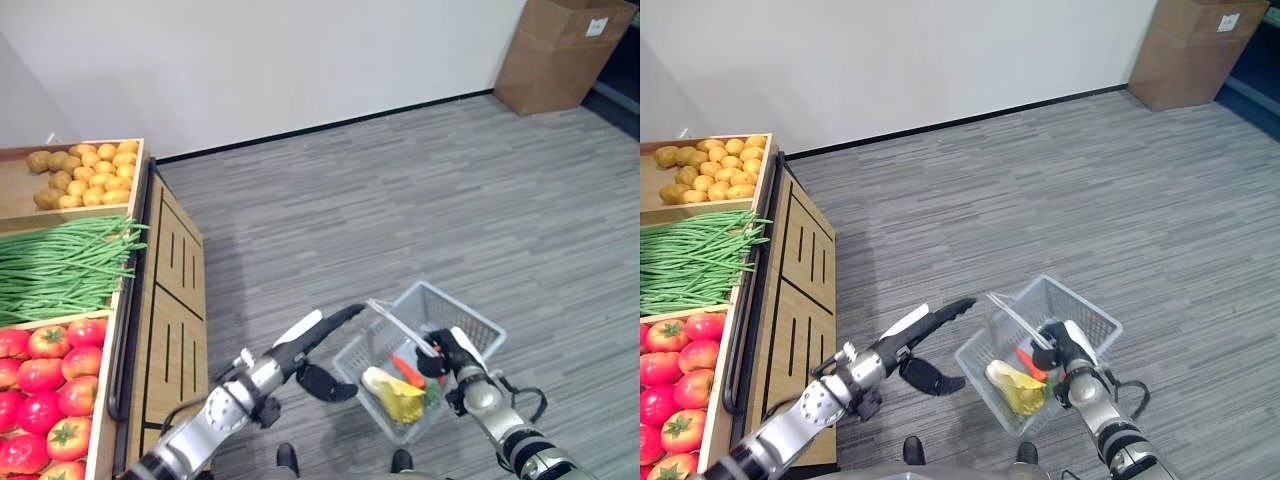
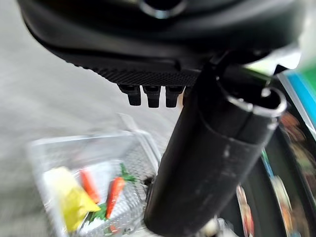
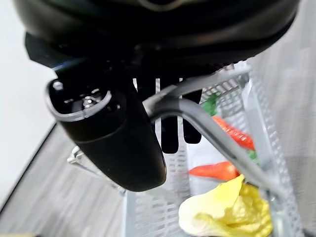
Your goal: Get the vegetables into the basket
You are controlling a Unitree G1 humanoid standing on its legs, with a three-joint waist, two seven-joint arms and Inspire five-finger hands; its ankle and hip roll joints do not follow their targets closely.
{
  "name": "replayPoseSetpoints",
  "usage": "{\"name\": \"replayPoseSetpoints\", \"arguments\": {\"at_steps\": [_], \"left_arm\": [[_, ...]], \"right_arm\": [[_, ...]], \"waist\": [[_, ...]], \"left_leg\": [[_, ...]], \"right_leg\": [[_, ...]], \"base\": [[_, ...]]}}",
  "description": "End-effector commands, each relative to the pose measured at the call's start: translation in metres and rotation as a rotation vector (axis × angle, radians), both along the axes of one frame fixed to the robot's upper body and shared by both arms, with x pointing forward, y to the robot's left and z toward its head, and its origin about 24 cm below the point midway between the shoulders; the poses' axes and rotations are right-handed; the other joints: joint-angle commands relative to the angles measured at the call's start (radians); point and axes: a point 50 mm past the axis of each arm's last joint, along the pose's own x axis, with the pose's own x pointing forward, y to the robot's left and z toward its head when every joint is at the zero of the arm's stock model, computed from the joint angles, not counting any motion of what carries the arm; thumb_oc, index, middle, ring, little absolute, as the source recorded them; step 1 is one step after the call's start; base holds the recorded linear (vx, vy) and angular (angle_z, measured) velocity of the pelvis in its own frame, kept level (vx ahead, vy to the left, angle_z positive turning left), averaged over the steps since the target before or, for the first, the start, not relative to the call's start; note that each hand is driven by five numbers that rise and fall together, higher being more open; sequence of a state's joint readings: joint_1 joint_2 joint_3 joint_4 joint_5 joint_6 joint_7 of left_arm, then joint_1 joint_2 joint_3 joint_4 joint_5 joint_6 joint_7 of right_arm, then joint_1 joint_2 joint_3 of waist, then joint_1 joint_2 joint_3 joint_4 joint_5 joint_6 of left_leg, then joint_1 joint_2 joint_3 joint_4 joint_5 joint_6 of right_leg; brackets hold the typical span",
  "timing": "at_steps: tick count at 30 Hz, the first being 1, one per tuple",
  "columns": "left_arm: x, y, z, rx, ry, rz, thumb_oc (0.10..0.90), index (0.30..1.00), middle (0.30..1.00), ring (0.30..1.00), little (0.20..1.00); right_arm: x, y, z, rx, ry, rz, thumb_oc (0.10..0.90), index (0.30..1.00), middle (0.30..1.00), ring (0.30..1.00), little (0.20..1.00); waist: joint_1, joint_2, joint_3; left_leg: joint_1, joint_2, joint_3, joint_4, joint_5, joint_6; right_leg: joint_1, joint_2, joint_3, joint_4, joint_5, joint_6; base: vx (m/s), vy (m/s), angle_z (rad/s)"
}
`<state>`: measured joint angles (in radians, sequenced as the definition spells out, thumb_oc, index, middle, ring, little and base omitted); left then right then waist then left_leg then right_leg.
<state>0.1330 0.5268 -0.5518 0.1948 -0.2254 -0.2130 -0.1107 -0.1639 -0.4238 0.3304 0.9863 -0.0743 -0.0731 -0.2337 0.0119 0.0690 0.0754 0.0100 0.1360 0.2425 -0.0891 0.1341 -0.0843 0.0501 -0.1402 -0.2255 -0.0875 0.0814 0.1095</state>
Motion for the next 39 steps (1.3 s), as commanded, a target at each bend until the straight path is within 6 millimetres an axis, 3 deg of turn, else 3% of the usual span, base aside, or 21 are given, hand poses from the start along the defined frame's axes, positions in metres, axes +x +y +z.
{"name": "replayPoseSetpoints", "arguments": {"at_steps": [1,3,8,10,12,18,19,20,21,24,32,36,39], "left_arm": [[0.032,0.013,0.019,-0.092,-0.062,0.104,0.9,1.0,1.0,1.0,1.0],[0.018,0.028,-0.014,-0.07,0.084,0.229,0.9,1.0,1.0,1.0,1.0],[-0.02,0.046,-0.07,0.063,0.333,0.386,0.9,1.0,1.0,1.0,1.0],[-0.03,0.049,-0.08,0.13,0.372,0.395,0.9,1.0,1.0,1.0,1.0],[-0.057,0.058,-0.103,0.259,0.508,0.446,0.9,1.0,1.0,1.0,1.0],[-0.101,0.077,-0.125,0.498,0.71,0.529,0.9,1.0,1.0,1.0,1.0],[-0.101,0.076,-0.125,0.498,0.71,0.53,0.9,1.0,1.0,1.0,1.0],[-0.105,0.078,-0.126,0.509,0.726,0.544,0.9,1.0,1.0,1.0,1.0],[-0.112,0.079,-0.127,0.521,0.757,0.557,0.9,1.0,1.0,1.0,1.0],[-0.122,0.078,-0.13,0.531,0.797,0.55,0.9,1.0,1.0,1.0,1.0],[-0.136,0.077,-0.132,0.524,0.852,0.579,0.9,1.0,1.0,1.0,1.0],[-0.137,0.077,-0.132,0.512,0.868,0.596,0.9,1.0,1.0,1.0,1.0],[-0.139,0.08,-0.132,0.512,0.884,0.591,0.9,1.0,1.0,1.0,1.0]], "right_arm": [[0.057,0.011,0.047,0.021,-0.31,0.012,0.4,0.3,0.3,0.3,0.3],[0.042,-0.002,0.034,0.021,-0.254,-0.062,0.4,0.3,0.3,0.3,0.3],[0.001,-0.027,0.008,0.025,-0.111,-0.228,0.4,0.3,0.3,0.3,0.3],[-0.013,-0.034,0.0,0.026,-0.07,-0.289,0.4,0.3,0.3,0.3,0.3],[-0.034,-0.043,-0.01,0.027,-0.002,-0.375,0.4,0.3,0.3,0.3,0.3],[-0.065,-0.062,-0.016,-0.008,0.083,-0.502,0.4,0.3,0.3,0.3,0.3],[-0.065,-0.062,-0.016,-0.008,0.083,-0.501,0.467,0.393,0.393,0.393,0.393],[-0.07,-0.065,-0.017,-0.017,0.094,-0.515,0.641,0.638,0.638,0.638,0.638],[-0.075,-0.067,-0.018,-0.032,0.119,-0.519,0.9,1.0,1.0,1.0,1.0],[-0.095,-0.079,-0.019,-0.066,0.196,-0.554,0.9,1.0,1.0,1.0,1.0],[-0.126,-0.085,-0.024,-0.061,0.293,-0.593,0.9,1.0,1.0,1.0,1.0],[-0.135,-0.076,-0.031,0.003,0.338,-0.587,0.9,1.0,1.0,1.0,1.0],[-0.148,-0.059,-0.042,0.035,0.452,-0.472,0.9,1.0,1.0,1.0,1.0]], "waist": [[0.014,-0.062,-0.046],[0.017,-0.061,-0.045],[0.016,-0.059,-0.044],[0.016,-0.059,-0.046],[0.017,-0.06,-0.049],[0.013,-0.063,-0.058],[0.013,-0.063,-0.058],[0.013,-0.063,-0.059],[0.012,-0.064,-0.061],[0.011,-0.065,-0.065],[0.007,-0.071,-0.066],[0.004,-0.078,-0.065],[0.005,-0.084,-0.064]], "left_leg": [[0.028,-0.001,-0.042,0.002,-0.072,-0.02],[0.024,-0.001,-0.048,0.002,-0.067,-0.02],[0.013,-0.003,-0.062,0.002,-0.06,-0.021],[0.011,-0.001,-0.062,0.002,-0.059,-0.021],[0.009,0.001,-0.06,0.002,-0.056,-0.022],[0.012,0.006,-0.056,0.002,-0.058,-0.027],[0.012,0.006,-0.056,0.002,-0.058,-0.027],[0.012,0.007,-0.055,0.002,-0.058,-0.027],[0.013,0.007,-0.055,0.002,-0.058,-0.028],[0.015,0.01,-0.054,0.002,-0.058,-0.029],[0.015,0.013,-0.053,0.002,-0.056,-0.031],[0.016,0.014,-0.051,0.002,-0.057,-0.031],[0.016,0.014,-0.054,0.002,-0.056,-0.031]], "right_leg": [[-0.016,-0.06,0.007,0.0,0.009,0.064],[-0.014,-0.061,-0.001,0.0,0.01,0.064],[-0.014,-0.063,-0.014,0.0,0.013,0.064],[-0.016,-0.063,-0.014,0.0,0.013,0.064],[-0.018,-0.061,-0.015,0.0,0.014,0.064],[-0.019,-0.057,-0.015,0.0,0.011,0.06],[-0.019,-0.057,-0.016,0.0,0.011,0.06],[-0.019,-0.056,-0.016,0.0,0.011,0.06],[-0.02,-0.055,-0.015,0.0,0.012,0.059],[-0.021,-0.054,-0.011,0.0,0.01,0.058],[-0.021,-0.05,-0.01,0.0,0.009,0.059],[-0.023,-0.05,-0.008,0.0,0.01,0.058],[-0.023,-0.048,-0.009,0.0,0.01,0.057]], "base": [[-0.02,0.004,0.14],[-0.03,0.0,0.11],[-0.02,-0.002,0.11],[-0.01,-0.006,0.12],[-0.01,-0.012,0.09],[0.01,-0.009,-0.04],[0.0,0.0,0.0],[0.0,0.0,0.0],[0.0,0.0,0.0],[0.0,0.0,0.0],[0.0,-0.002,-0.01],[0.0,0.0,0.0],[0.0,0.0,0.0]]}}
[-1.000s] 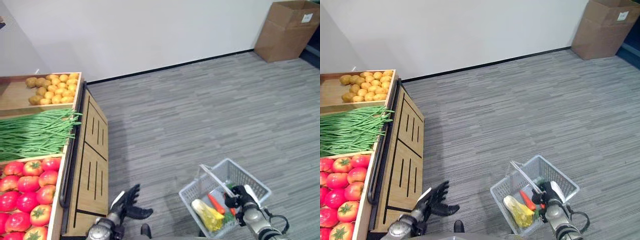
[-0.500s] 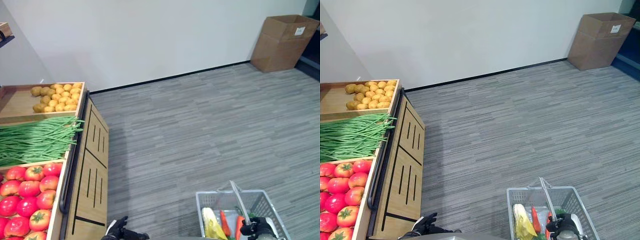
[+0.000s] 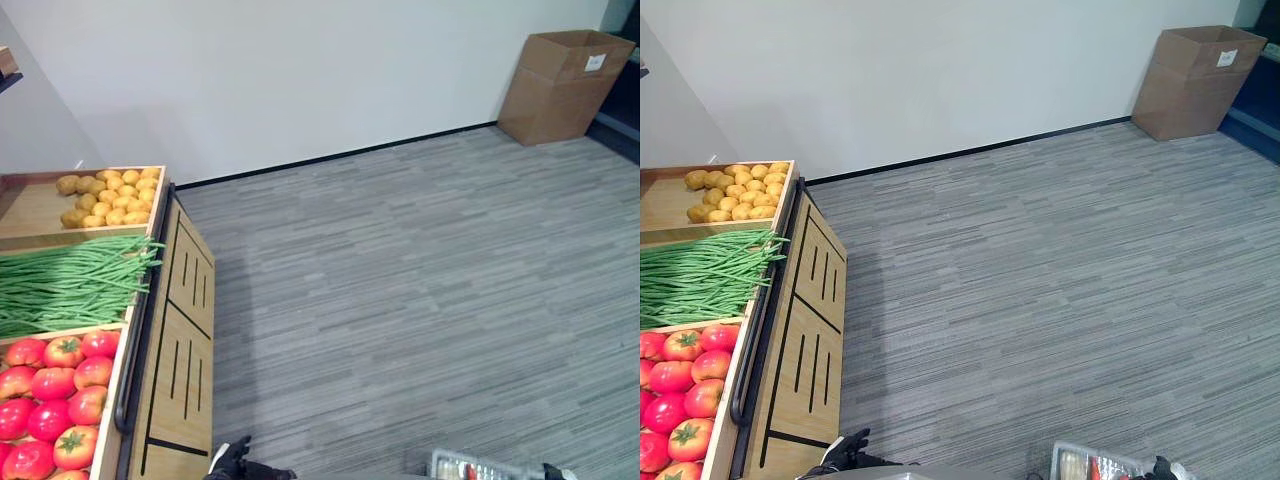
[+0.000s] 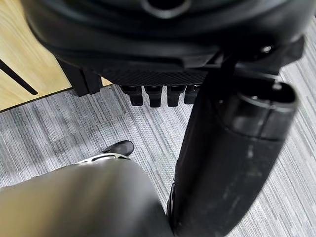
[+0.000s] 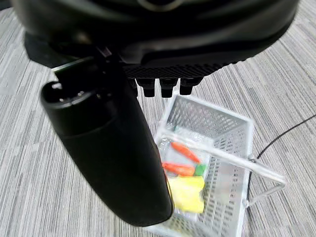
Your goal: Get the vegetables into the basket
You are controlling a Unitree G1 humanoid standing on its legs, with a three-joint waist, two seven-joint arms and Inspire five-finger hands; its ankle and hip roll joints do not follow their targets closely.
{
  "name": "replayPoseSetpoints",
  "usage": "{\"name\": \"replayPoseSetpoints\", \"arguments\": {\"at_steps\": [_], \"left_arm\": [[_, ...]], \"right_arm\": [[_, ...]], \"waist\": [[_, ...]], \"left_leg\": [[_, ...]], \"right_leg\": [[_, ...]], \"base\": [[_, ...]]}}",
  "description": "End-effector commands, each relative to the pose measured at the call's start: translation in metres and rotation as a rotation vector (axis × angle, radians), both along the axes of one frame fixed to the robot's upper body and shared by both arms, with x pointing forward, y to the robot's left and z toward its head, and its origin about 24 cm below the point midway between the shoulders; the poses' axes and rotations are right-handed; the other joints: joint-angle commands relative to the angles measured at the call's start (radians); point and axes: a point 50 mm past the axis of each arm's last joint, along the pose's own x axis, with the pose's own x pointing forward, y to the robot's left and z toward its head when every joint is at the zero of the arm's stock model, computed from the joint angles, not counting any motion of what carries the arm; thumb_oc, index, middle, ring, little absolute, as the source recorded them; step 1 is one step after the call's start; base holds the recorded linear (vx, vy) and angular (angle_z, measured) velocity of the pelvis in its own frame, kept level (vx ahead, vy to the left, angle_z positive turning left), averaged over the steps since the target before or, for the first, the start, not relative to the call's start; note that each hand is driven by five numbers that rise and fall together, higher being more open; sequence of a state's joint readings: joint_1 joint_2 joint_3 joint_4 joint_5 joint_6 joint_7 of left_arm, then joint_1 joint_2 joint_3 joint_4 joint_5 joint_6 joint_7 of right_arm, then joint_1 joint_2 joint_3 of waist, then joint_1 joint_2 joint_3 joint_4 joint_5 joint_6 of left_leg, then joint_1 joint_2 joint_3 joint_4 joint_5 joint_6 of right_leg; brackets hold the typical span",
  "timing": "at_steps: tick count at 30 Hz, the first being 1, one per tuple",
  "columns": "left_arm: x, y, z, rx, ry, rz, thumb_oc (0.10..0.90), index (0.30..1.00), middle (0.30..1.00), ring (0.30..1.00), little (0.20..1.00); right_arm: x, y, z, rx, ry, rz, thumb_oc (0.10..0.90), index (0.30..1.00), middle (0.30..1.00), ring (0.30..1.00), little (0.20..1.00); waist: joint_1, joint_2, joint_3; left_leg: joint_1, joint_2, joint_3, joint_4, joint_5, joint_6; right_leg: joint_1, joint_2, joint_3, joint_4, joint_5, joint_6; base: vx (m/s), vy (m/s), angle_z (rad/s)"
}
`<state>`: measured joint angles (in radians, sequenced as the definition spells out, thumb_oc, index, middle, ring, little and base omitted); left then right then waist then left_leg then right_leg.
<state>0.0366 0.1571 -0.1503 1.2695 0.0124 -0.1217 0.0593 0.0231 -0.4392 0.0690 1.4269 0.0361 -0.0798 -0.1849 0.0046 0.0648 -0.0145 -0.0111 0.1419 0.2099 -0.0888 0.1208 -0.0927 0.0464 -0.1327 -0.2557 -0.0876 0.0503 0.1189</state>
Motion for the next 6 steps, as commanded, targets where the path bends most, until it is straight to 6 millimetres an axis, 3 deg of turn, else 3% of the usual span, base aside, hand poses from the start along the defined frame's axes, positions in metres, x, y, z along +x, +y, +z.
{"name": "replayPoseSetpoints", "arguments": {"at_steps": [1,6], "left_arm": [[-0.04,0.031,-0.002,0.102,0.186,-0.01,0.9,1.0,1.0,1.0,1.0],[-0.051,0.029,-0.003,0.101,0.236,-0.017,0.9,1.0,1.0,1.0,1.0]], "right_arm": [[0.007,0.017,-0.008,0.087,0.041,0.081,0.9,1.0,1.0,1.0,1.0],[-0.011,0.06,-0.026,0.277,0.096,0.111,0.9,1.0,1.0,1.0,1.0]], "waist": [[0.013,-0.083,0.025],[0.012,-0.087,0.025]], "left_leg": [[0.036,0.007,-0.025,0.001,-0.043,-0.022],[0.039,0.007,-0.026,0.001,-0.044,-0.021]], "right_leg": [[-0.018,-0.055,0.019,0.0,0.04,0.048],[-0.017,-0.057,0.02,0.0,0.038,0.045]], "base": [[0.0,0.0,0.0],[0.0,-0.004,0.02]]}}
